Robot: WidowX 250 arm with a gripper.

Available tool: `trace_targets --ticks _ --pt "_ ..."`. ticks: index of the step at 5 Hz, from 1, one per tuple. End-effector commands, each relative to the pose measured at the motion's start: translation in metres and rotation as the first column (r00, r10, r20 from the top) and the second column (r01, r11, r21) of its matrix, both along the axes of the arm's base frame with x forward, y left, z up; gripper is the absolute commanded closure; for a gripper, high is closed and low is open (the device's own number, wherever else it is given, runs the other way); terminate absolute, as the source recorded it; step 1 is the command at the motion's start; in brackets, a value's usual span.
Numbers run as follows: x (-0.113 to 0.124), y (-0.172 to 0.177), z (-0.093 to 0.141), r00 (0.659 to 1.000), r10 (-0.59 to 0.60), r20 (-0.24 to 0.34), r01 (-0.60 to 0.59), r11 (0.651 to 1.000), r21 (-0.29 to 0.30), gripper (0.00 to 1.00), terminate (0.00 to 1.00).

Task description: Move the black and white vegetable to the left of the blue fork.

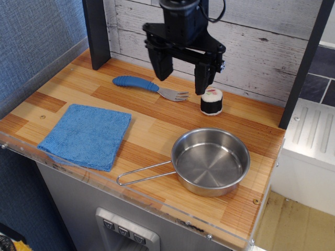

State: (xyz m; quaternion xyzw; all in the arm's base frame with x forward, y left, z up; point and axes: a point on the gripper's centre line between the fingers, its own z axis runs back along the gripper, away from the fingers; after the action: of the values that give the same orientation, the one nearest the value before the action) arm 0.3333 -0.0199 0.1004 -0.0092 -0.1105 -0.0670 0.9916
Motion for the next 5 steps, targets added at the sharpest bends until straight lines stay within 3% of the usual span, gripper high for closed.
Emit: trace_targets --ticks 1,2,5 --pt "0.048 -0.001 -0.014 0.994 -0.047 0.101 0.050 0.998 -0.024 0.00 0.00" --pt "0.059 -0.006 -0.030 0.990 -0.070 0.122 0.075 0.997 -0.035 0.00 0.00" --pt "0.065 -0.023 -0.060 0.983 -0.162 0.089 0.166 0.985 -0.039 0.00 0.00"
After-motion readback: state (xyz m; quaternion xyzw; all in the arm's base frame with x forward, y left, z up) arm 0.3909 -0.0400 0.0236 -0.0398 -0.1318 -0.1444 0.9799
